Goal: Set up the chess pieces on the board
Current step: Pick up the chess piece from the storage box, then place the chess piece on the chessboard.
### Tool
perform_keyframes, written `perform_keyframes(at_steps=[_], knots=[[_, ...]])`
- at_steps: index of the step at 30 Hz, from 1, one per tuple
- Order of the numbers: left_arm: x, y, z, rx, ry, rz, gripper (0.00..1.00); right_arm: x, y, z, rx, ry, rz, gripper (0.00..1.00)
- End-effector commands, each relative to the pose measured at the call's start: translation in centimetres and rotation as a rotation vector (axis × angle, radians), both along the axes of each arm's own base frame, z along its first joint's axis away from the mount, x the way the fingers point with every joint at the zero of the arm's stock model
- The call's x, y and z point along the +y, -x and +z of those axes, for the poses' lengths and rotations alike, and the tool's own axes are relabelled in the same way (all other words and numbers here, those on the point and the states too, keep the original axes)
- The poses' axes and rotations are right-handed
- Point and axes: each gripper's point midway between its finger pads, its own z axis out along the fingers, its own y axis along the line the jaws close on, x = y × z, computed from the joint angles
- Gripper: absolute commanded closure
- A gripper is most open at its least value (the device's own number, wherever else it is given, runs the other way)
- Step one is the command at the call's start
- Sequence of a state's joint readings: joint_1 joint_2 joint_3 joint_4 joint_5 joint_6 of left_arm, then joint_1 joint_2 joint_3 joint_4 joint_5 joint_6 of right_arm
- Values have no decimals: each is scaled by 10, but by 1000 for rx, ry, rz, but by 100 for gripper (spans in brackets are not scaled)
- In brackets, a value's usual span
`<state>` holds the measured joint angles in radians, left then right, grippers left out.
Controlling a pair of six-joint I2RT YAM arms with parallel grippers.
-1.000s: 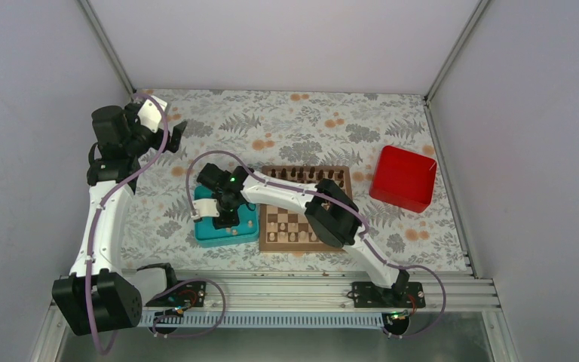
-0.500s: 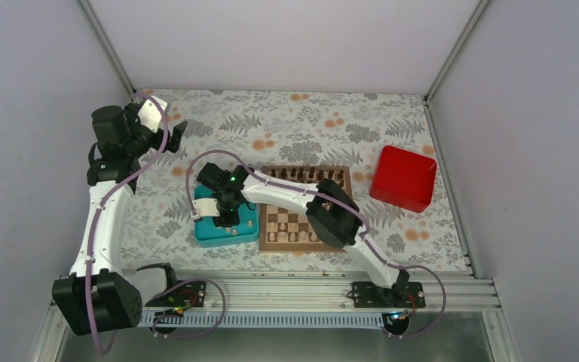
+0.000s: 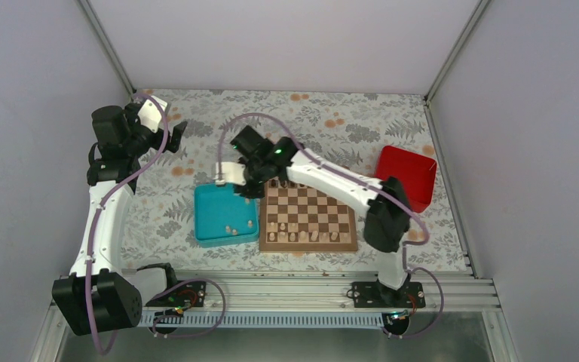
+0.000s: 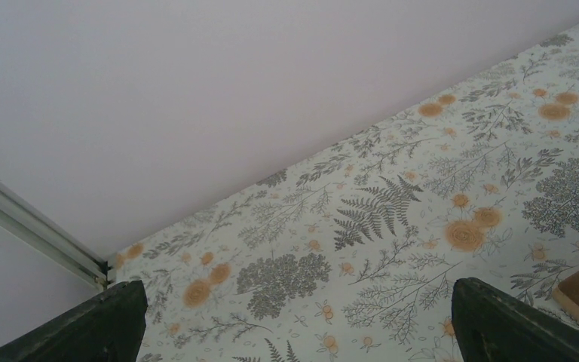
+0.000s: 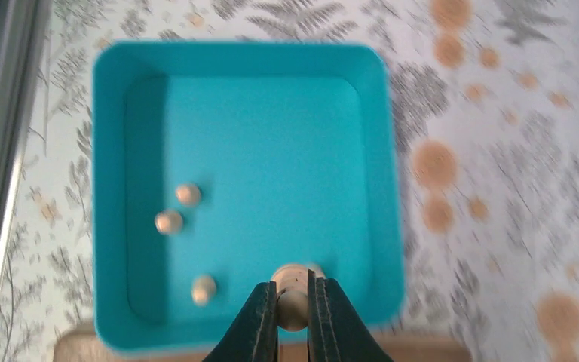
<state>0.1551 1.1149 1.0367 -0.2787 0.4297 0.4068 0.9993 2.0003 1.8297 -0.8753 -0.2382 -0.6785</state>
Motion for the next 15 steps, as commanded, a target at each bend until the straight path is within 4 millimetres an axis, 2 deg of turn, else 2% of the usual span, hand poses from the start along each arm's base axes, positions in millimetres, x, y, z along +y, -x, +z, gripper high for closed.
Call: perform_keyframes(at_steps=[1,4,8,11,12,13,15], knots=[[0,1,13,-27,1,4,0,-50,-17,17,-1,-3,-119,95],[2,0,12,-28,-2,12,0,-89,-23,20,3,1,-192,95],[4,0,13,-30,-7,21,0,-135,-19,14,11,19,-268,95],[4,-1,13,-30,-6,24,0,-159,-13,0,32,34,-309,94],[4,-1,13,-28,-6,23,0,-167,-7,-10,51,47,-315,94],[4,-1,13,-28,-6,23,0,-169,-5,-11,53,39,-319,94],[5,-2,13,-27,-4,25,0,-178,3,-27,76,56,-325,94]])
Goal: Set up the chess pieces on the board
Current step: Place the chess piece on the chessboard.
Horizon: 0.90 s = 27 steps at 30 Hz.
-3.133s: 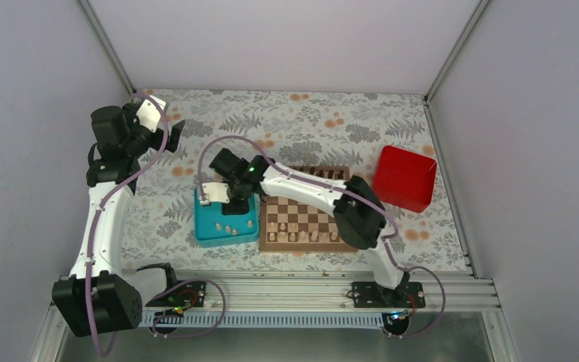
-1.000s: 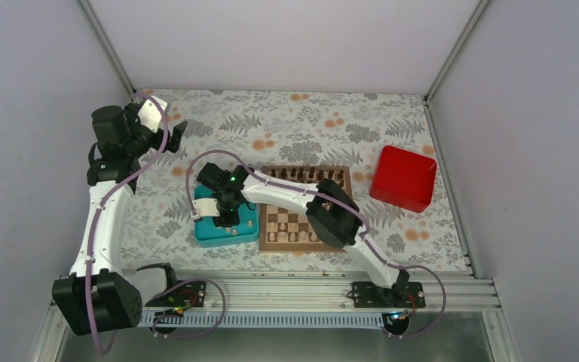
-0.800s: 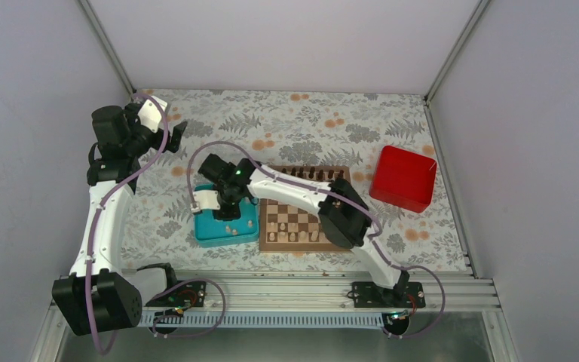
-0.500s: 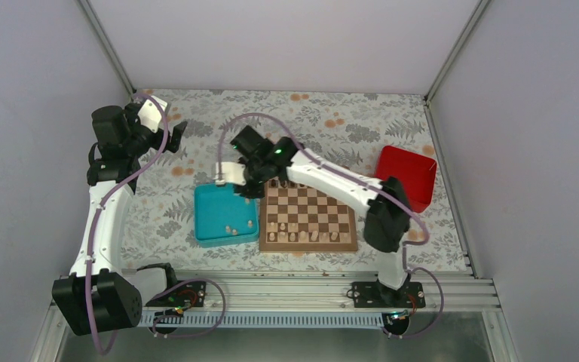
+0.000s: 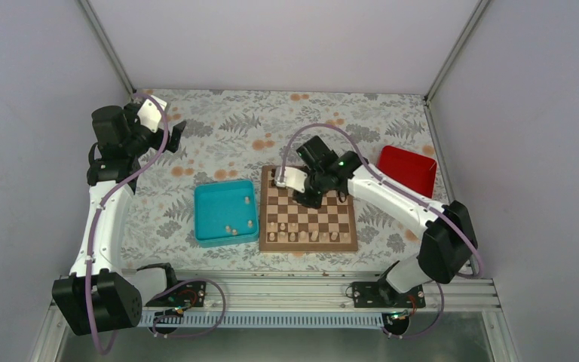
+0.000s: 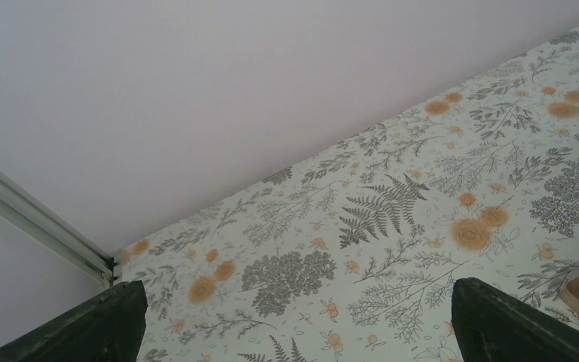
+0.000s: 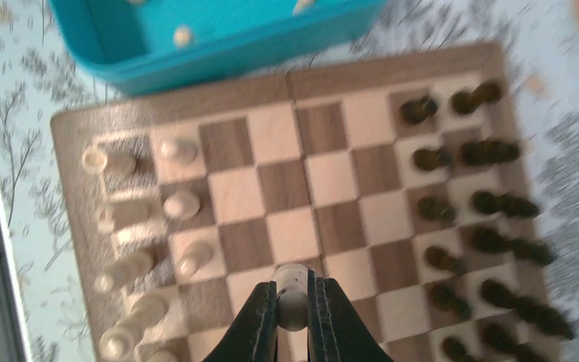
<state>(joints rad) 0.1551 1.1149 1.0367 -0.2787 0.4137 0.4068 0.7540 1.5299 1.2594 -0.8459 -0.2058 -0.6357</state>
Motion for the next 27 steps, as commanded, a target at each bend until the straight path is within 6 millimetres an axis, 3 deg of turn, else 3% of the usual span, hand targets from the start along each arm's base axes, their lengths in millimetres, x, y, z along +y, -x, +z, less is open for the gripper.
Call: perform_keyframes(at_steps=[1,8,27], knots=[[2,-1,14,-27,2,9,0,-13,13,-23,37,-11,-30,94],[2,-1,13,-23,1,11,0,-28,29,-57,114,20,-29,94],[4,-3,7,-12,-4,18,0,-32,46,-79,215,50,4,93]])
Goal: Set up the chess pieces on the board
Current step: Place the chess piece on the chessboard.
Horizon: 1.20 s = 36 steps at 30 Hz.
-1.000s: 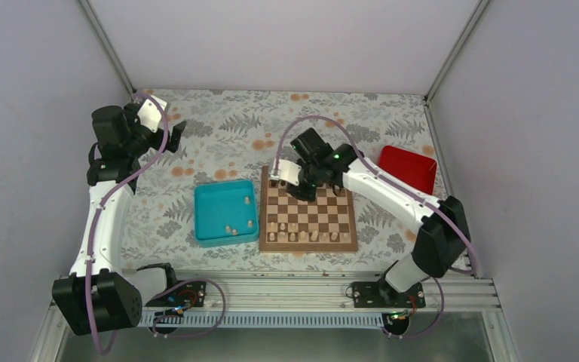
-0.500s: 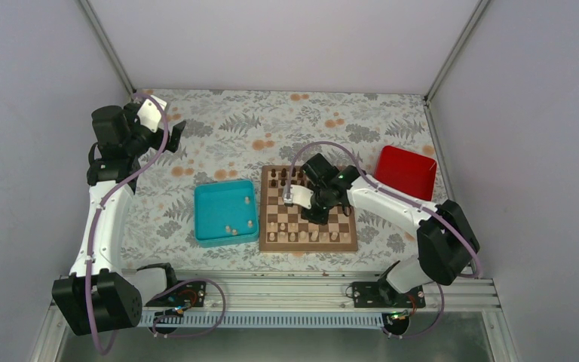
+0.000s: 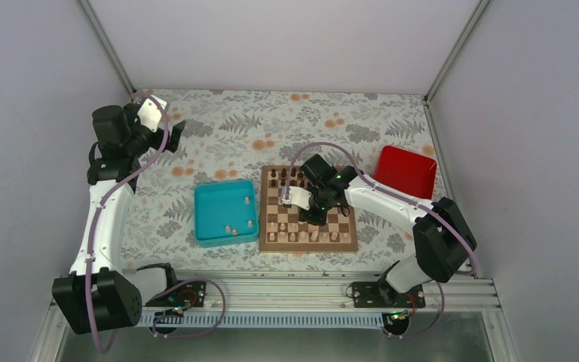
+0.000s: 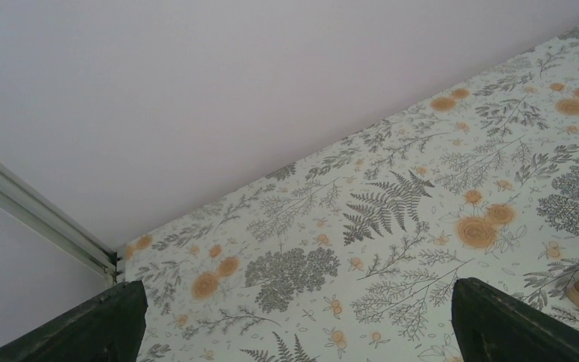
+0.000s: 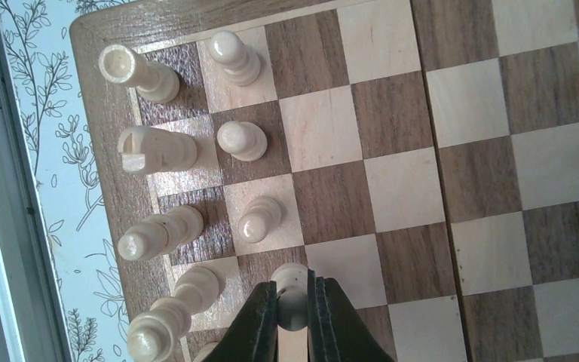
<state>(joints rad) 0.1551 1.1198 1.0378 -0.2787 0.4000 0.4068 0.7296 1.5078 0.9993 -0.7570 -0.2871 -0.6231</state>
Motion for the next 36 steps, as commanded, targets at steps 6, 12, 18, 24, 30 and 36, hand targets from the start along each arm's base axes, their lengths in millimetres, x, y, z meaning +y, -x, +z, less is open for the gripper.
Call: perform_keyframes(at_steps=[6,12,18,24,30,36], knots=[[1,-2,7,-15,2,3,0,-5,11,-14,66,18,15,93],[1,-1,7,-14,1,3,0,-8,13,-20,81,35,17,93],[1,-1,7,-14,1,0,0,-9,14,-24,90,42,17,92],[1,-1,7,-14,2,0,0,-9,11,-27,85,49,15,91],[1,-1,8,-17,2,1,0,-7,9,-23,70,41,16,90],[1,-1,8,-17,2,1,0,-6,9,-24,75,40,17,89]])
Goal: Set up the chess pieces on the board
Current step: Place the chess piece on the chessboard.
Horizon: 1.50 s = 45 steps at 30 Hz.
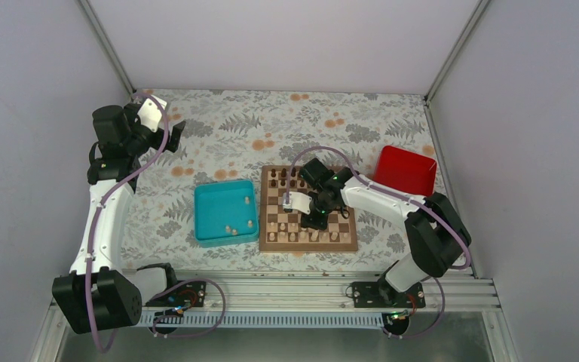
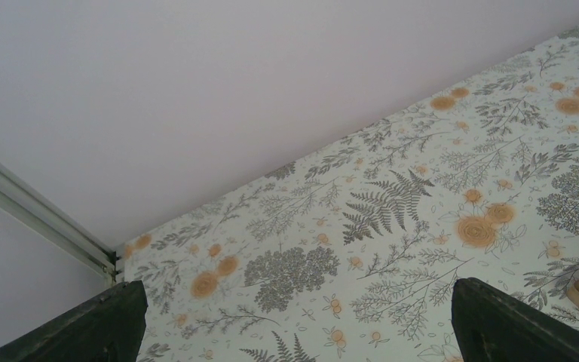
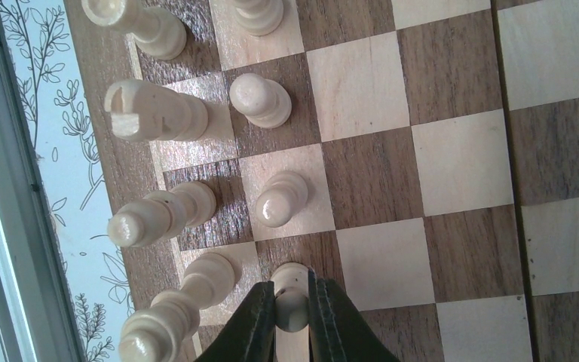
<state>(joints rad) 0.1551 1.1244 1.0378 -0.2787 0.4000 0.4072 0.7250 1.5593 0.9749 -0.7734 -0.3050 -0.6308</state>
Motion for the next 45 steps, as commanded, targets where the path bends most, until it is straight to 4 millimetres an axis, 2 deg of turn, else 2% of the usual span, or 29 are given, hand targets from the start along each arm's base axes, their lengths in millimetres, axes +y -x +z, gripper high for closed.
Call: perform_keyframes(at_steps=[1,9,19,27,38,42,45], knots=[[1,0,10,-23,0,1,0,2,-3,0,-5,-13,10,89],[1,1,11,-22,0,2,0,7,-6,9,-18,-34,11,90],[1,1,11,-23,-1,2,0,7,-5,6,-4,-29,12,90],[1,1,12,-24,0,2,0,10,-8,14,-22,-47,13,90],[1,1,12,-23,0,1,0,8,-9,6,-17,-26,13,89],[0,1,12,-24,0,0,0,6,-11,3,-31,-18,10,87],[0,1,10,-21,0,0,0,7,-11,3,-35,-20,7,79]])
